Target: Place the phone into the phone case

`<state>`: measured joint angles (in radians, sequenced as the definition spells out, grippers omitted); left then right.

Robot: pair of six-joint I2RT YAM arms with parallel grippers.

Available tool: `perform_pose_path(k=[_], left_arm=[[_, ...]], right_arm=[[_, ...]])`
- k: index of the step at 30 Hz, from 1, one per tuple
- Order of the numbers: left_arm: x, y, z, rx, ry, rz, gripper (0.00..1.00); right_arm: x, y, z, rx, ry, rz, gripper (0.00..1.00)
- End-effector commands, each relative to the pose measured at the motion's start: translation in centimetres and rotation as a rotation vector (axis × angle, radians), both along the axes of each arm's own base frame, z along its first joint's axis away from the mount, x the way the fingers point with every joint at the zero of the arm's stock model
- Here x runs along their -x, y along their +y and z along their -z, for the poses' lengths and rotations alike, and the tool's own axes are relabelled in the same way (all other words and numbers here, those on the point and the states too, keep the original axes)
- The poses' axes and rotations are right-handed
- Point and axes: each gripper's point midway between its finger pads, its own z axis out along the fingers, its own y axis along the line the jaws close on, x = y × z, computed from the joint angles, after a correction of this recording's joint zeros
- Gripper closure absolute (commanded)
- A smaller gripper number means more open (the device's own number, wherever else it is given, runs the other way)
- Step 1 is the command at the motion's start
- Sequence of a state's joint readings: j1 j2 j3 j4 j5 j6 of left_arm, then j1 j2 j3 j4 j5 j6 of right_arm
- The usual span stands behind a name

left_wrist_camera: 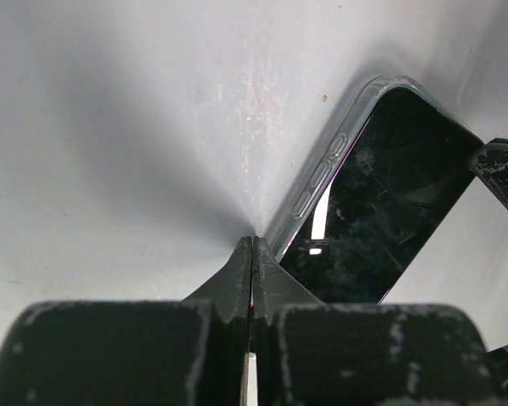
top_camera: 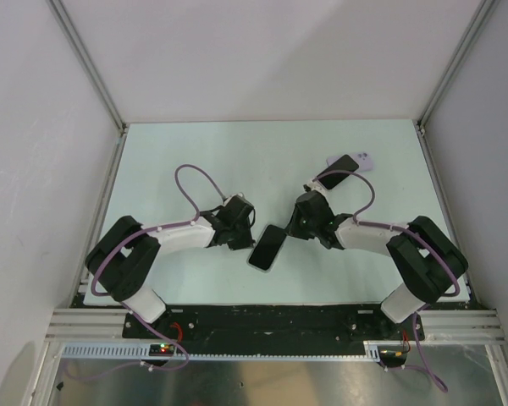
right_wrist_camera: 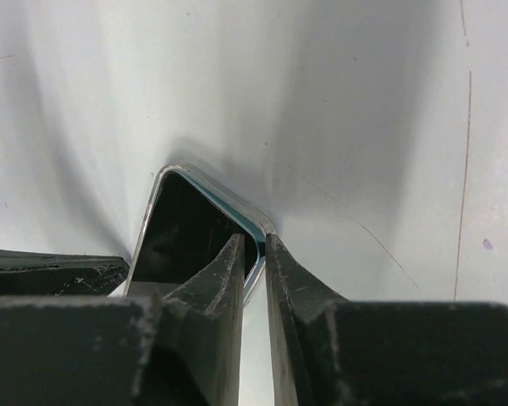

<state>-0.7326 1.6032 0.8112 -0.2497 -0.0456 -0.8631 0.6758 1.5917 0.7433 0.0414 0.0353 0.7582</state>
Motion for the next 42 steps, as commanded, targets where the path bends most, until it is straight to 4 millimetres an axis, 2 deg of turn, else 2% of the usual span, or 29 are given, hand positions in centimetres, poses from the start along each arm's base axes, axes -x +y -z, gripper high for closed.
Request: perform_pose_path(k=[1, 5, 7, 8, 12, 15, 19, 24, 27, 32, 42], left_arm=[[-0.1, 0.3, -1.1, 0.009, -0.035, 0.033, 1.00], [0.4, 1.1, -1.8, -0.006, -0.054, 0.043, 0.95], [0.7, 1.5, -1.9, -0.012, -0.059, 0.049, 0.89], [0.9, 1.7, -1.9, -0.014, -0.058, 0.051, 0.86], [1.7, 2.0, -1.4, -0.012, -0.037, 0.056, 0.82], [2.0, 1.9, -1.4, 0.001, -0.028, 0.058, 0.81], [2.2, 1.8, -1.4, 0.009, -0.023, 0.058, 0.82], [2.3, 1.6, -1.2, 0.015, -0.015, 0.059, 0.83], [2.4, 1.4, -1.0, 0.020, -0.011, 0.060, 0.84], [2.4, 1.1, -0.9, 0.025, -0.010, 0.060, 0.85], [2.5, 0.6, -0.6, 0.030, -0.007, 0.064, 0.87]], right_arm=[[1.7, -1.4, 3.0, 0.141, 0.051, -0.018, 0.83], [2.4, -1.7, 3.9, 0.183, 0.059, -0.038, 0.86], [2.6, -1.7, 4.0, 0.189, 0.059, -0.052, 0.82], [2.5, -1.6, 3.9, 0.184, 0.053, -0.058, 0.75], [2.0, -1.0, 1.4, 0.118, 0.013, -0.080, 0.53], [2.0, -1.0, -1.2, 0.073, -0.018, -0.077, 0.47], [4.6, 0.2, -2.6, 0.021, 0.001, -0.116, 0.46], [8.9, 2.6, -1.7, -0.048, 0.067, -0.165, 0.50], [10.3, 3.6, -1.2, -0.068, 0.091, -0.179, 0.52], [10.6, 4.3, -0.7, -0.062, 0.086, -0.147, 0.56], [10.6, 5.5, 0.4, -0.064, 0.068, -0.132, 0.57]])
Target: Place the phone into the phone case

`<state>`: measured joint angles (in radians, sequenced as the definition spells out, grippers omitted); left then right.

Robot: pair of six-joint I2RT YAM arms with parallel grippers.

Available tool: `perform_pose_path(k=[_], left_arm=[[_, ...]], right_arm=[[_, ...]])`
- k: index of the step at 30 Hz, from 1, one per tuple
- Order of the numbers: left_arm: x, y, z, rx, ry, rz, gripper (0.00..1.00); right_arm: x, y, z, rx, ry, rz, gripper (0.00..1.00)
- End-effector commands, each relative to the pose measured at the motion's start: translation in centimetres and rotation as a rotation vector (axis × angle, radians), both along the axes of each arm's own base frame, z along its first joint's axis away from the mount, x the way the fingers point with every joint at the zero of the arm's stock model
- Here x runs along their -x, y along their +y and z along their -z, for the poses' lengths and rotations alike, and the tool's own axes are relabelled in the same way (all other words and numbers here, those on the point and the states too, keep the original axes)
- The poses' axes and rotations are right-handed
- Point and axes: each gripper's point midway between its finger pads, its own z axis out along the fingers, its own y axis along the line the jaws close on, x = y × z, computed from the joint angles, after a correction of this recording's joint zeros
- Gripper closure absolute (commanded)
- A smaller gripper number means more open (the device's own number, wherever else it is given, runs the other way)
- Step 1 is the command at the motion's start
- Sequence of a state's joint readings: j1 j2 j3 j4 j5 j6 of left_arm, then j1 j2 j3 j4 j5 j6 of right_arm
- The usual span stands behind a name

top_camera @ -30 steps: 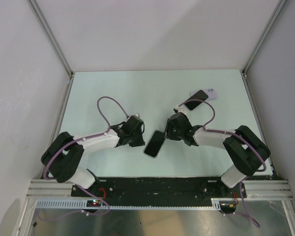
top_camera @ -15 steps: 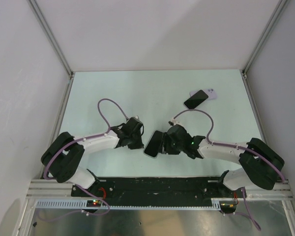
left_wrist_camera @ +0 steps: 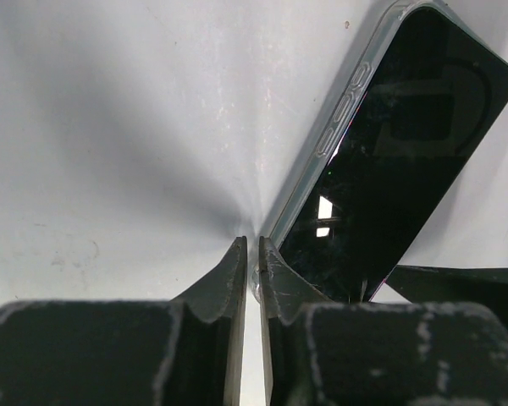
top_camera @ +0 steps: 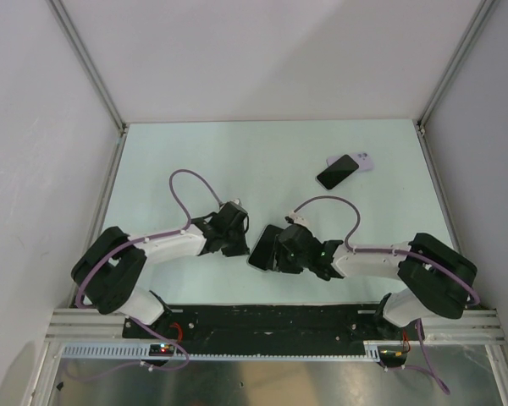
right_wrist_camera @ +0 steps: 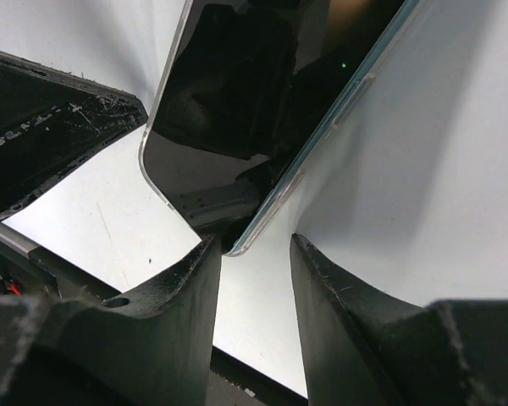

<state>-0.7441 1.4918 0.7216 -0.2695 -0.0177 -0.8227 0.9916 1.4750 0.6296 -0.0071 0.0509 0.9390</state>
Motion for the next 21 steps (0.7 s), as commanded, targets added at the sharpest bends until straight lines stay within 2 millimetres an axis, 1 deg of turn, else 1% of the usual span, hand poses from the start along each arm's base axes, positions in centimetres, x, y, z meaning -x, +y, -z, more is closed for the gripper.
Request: perform_pose_path(k=[1, 4, 8, 13, 16, 21], left_arm=[[0.0, -0.8, -0.1, 0.027, -0.007, 0.004, 0.87], [0.1, -0.9, 0.0, 0.027, -0.004, 0.009, 0.87], [0.3, -1.1, 0.1, 0.030, -0.004, 0.011, 0.87], [0.7, -1.5, 0.1, 0.045, 0.011, 0.025, 0.87], [0.7, -1.7, 0.1, 0.047, 0.013, 0.029, 0.88], [0.7, -1.9, 0.2, 0.050, 0.016, 0.035, 0.88]], right_arm=[[-0.8, 0.7, 0.2, -0.012, -0.037, 0.041, 0.57], [-0.7, 0.5, 0.8, 0.014, -0.041, 0.038, 0.58], [-0.5, 0.0, 1.5, 0.069, -0.051, 0.031, 0.67], [0.8, -1.5, 3.0, 0.204, -0.030, -0.024, 0.71], [1.6, -1.8, 3.8, 0.292, -0.021, -0.070, 0.72], [3.2, -2.6, 5.8, 0.407, -0.001, -0.110, 0.78]])
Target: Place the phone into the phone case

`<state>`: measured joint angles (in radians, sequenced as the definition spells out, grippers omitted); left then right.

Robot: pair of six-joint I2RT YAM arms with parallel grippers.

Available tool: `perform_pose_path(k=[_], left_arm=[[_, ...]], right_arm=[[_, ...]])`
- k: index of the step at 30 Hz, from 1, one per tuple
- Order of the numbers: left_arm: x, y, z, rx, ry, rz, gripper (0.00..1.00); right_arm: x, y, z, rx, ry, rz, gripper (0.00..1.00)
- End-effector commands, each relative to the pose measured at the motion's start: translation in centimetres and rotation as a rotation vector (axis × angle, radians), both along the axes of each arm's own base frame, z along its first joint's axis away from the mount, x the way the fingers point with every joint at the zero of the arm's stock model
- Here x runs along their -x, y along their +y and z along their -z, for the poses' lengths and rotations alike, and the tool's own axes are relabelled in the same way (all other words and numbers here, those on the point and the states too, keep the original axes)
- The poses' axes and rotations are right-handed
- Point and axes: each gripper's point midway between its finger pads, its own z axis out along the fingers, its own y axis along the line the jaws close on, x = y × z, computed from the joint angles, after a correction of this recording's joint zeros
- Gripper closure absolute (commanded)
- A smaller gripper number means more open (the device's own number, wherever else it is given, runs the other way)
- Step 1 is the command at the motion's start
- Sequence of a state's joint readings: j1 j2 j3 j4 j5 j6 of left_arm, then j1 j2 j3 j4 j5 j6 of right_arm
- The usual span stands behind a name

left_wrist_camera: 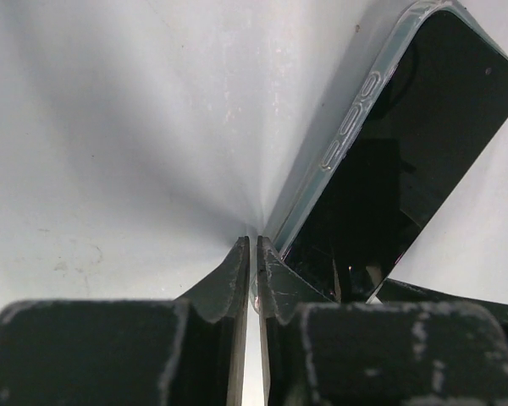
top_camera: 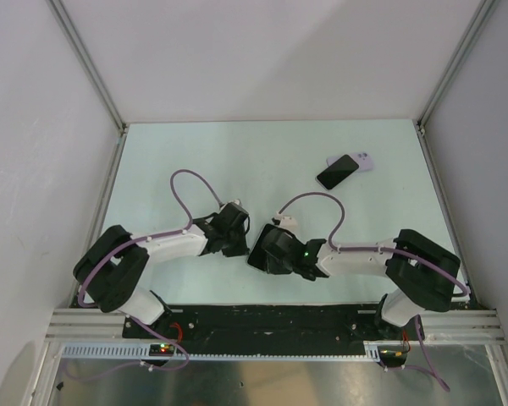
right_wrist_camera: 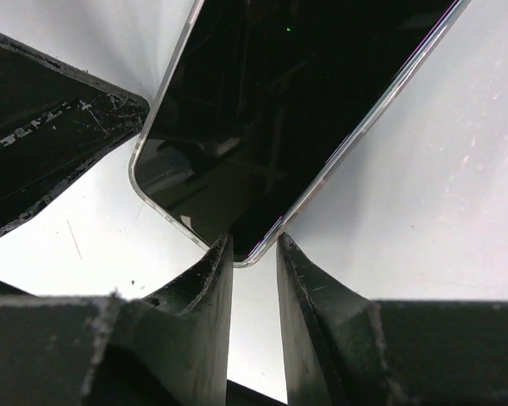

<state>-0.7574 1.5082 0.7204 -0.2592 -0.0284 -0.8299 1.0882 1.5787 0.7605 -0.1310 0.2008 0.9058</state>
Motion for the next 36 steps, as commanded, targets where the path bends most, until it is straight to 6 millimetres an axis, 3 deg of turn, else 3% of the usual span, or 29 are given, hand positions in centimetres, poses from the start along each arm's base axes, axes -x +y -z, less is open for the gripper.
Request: perform_pose_path(k=[1, 5, 8, 12, 16, 21, 26, 29, 33, 36], left_arm=[[0.5, -1.7, -0.3, 0.059, 0.014, 0.035, 0.88], [0.5, -1.8, -0.2, 0.058, 0.016, 0.038, 0.88], [0.3, -2.0, -0.4, 0.061, 0.010, 0.041, 0.88], [-0.4, -2.5, -1.1, 0.068, -0.011, 0.052, 0.87], [-1.4, -2.8, -1.8, 0.067, -0.039, 0.054, 0.85], [-2.6, -2.9, -2.7, 0.067, -0.066, 0.052, 0.80], [-3.9, -2.9, -3.6, 0.046, -0.101, 0.058, 0.74], [-4.2, -3.2, -3.8, 0.044, -0.101, 0.075, 0.72], [-3.1, -3.2, -3.4, 0.057, -0.065, 0.096, 0.72], [-1.9, -2.4, -2.9, 0.057, -0.045, 0.084, 0.71]], right_arm=[[3.4, -4.0, 5.4, 0.272, 0.076, -0.073, 0.79], [4.6, -4.4, 6.7, 0.319, 0.109, -0.103, 0.79], [4.6, -4.4, 6.3, 0.317, 0.102, -0.102, 0.77], [2.4, -3.9, 2.6, 0.229, 0.035, -0.068, 0.62], [-1.7, -4.5, -2.9, 0.089, -0.063, 0.007, 0.47], [-6.5, -6.5, -5.9, -0.020, -0.106, 0.098, 0.43], [-10.2, -8.1, -4.8, -0.067, -0.081, 0.154, 0.45], [-11.3, -7.8, -4.2, -0.117, -0.055, 0.141, 0.46], [-12.2, -7.2, -3.5, -0.119, -0.041, 0.114, 0.48], [-12.5, -6.9, -3.1, -0.116, -0.044, 0.102, 0.58]])
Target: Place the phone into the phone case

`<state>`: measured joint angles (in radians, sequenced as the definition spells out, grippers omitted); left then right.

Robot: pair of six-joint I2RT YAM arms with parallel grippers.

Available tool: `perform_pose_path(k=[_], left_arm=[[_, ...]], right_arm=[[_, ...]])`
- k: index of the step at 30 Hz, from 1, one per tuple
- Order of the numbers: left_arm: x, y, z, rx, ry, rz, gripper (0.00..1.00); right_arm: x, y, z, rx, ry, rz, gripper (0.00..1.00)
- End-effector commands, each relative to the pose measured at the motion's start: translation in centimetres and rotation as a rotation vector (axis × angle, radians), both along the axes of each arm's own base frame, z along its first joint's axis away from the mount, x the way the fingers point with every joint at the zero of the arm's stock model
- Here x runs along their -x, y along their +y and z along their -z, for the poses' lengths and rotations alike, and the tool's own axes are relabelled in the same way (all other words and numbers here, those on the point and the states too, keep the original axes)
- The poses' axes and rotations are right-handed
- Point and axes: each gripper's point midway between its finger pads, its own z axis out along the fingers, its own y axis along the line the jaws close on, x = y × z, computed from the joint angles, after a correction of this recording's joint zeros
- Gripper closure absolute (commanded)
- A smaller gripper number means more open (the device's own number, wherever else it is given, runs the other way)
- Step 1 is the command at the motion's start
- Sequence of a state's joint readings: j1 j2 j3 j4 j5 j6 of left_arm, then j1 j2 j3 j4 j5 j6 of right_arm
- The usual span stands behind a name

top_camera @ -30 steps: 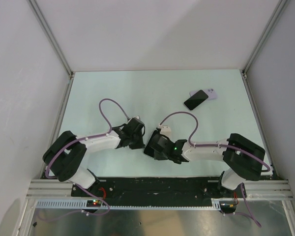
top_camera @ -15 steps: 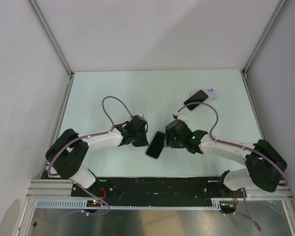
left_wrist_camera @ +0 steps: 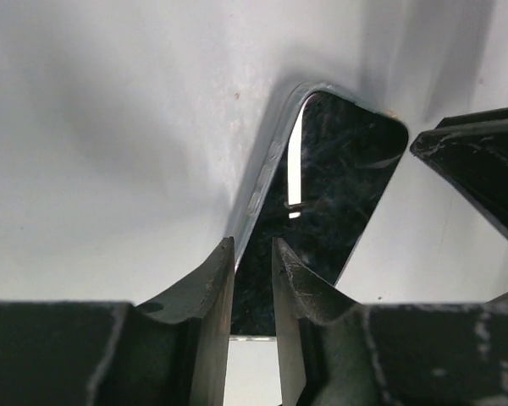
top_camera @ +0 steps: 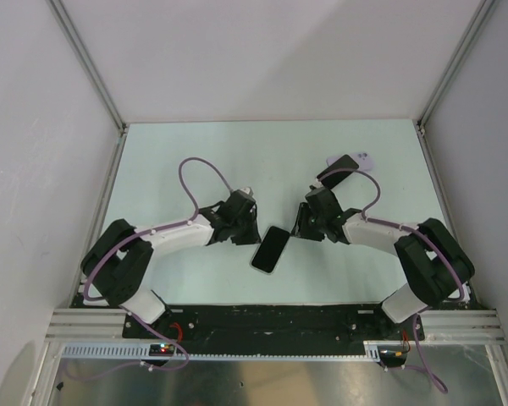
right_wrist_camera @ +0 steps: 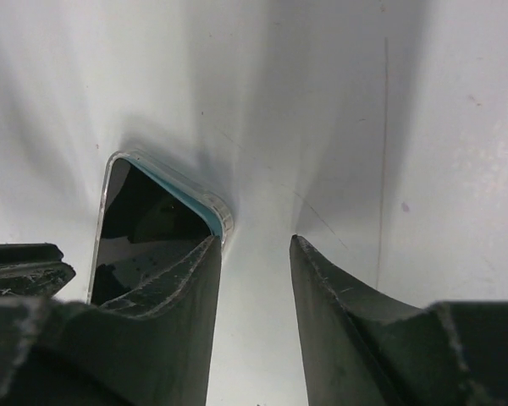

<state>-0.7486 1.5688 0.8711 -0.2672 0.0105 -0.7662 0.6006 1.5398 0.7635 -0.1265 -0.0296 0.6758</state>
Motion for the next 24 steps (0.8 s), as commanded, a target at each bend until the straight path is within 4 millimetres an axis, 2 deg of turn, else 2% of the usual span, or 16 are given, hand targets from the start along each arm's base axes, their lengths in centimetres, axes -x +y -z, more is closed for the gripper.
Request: perform_pose_path(k=[1, 4, 8, 15, 21, 24], left_arm=[[1.6, 1.1, 0.3, -0.002, 0.022, 0.011, 0.71], [2.3, 1.5, 0.6, -0.003, 0.030, 0.004, 0.71], [2.6, 1.1, 0.4, 0.005, 0.029, 0.018, 0.71], [3.6, 1.4, 0.4, 0.012, 0.036, 0.008, 0.71], [4.8, 1.6, 0.2, 0.030, 0.039, -0.017, 0.74], [5.4, 1.6, 0.3, 0.033, 0.048, -0.022, 0.74]], right_arm=[[-1.8, 2.1, -1.6, -0.059, -0.065, -0.065, 0.59], [-1.9, 2.4, -1.5, -0.051, -0.072, -0.073, 0.61], [-1.9, 2.6, -1.7, -0.032, -0.088, -0.076, 0.61], [-2.5, 2.9, -3.4, -0.022, -0.141, -0.088, 0.62], [-3.0, 3.7, -2.6, 0.026, -0.123, -0.121, 0.79], [-2.9, 3.8, -2.1, 0.047, -0.107, -0.134, 0.82]])
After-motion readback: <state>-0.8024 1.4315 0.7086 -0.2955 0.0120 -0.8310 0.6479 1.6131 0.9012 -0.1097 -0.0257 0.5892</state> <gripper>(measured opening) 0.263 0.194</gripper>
